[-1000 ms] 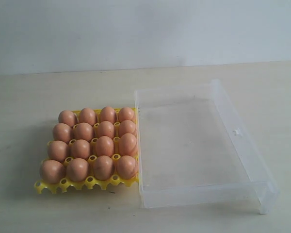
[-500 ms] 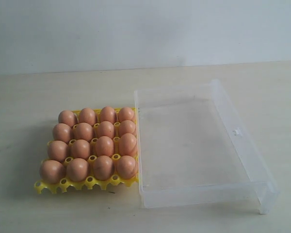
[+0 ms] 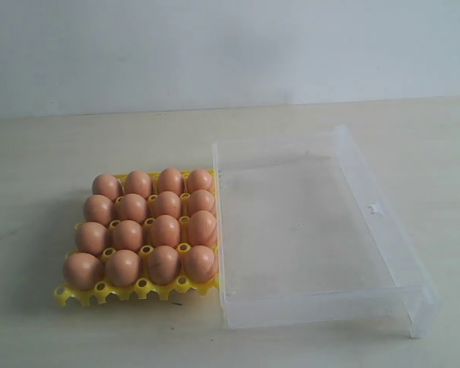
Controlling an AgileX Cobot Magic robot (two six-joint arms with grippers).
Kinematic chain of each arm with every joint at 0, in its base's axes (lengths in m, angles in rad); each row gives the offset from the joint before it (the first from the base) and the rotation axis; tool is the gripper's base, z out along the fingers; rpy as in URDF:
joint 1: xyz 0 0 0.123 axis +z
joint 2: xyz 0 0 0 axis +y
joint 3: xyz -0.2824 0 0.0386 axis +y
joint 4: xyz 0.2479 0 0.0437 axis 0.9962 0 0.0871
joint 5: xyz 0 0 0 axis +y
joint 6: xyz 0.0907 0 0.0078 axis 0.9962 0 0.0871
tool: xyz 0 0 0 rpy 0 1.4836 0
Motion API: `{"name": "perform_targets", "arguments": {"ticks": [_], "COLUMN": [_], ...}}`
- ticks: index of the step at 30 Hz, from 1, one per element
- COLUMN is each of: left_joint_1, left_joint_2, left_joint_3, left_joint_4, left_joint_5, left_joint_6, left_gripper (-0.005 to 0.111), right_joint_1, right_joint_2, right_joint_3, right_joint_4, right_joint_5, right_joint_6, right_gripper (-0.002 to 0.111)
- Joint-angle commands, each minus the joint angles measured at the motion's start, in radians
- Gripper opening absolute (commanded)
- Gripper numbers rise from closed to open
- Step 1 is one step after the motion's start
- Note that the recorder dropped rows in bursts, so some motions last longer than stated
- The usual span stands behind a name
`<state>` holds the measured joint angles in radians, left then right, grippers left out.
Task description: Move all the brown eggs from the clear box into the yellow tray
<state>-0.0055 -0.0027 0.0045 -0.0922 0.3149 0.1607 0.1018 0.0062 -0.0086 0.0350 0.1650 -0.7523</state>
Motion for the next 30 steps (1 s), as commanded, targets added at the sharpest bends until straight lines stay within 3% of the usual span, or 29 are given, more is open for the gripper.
{"name": "perform_targets", "arguments": {"ticks": [1, 14, 20, 25, 30], "left_joint_1": [-0.006, -0.006, -0.006, -0.006, -0.006], "left_joint_2": [0.003, 0.003, 0.003, 0.003, 0.003], "left_joint_3": [-0.005, -0.005, -0.005, -0.005, -0.005], "left_joint_4": [-0.005, -0.005, -0.005, -0.005, -0.005], "left_joint_5": [-0.004, -0.004, -0.004, -0.004, -0.004], "left_joint_6": [-0.004, -0.004, -0.004, -0.004, -0.004], "left_gripper": [0.000, 0.000, 0.000, 0.000, 0.000], "right_joint_1": [-0.008, -0.008, -0.008, -0.008, -0.008], "right_joint_2": [-0.006, -0.006, -0.006, -0.006, -0.006], "right_joint_3": [0.003, 0.003, 0.003, 0.003, 0.009], "right_joint_4": [0.014, -0.008, 0.007, -0.095, -0.096], "right_joint_5": [-0.001, -0.033, -0.035, 0.010, 0.022], "right_joint_6": [-0.005, 0.000, 0.409, 0.768, 0.877], "right_gripper": [0.000, 0.000, 0.000, 0.000, 0.000]}}
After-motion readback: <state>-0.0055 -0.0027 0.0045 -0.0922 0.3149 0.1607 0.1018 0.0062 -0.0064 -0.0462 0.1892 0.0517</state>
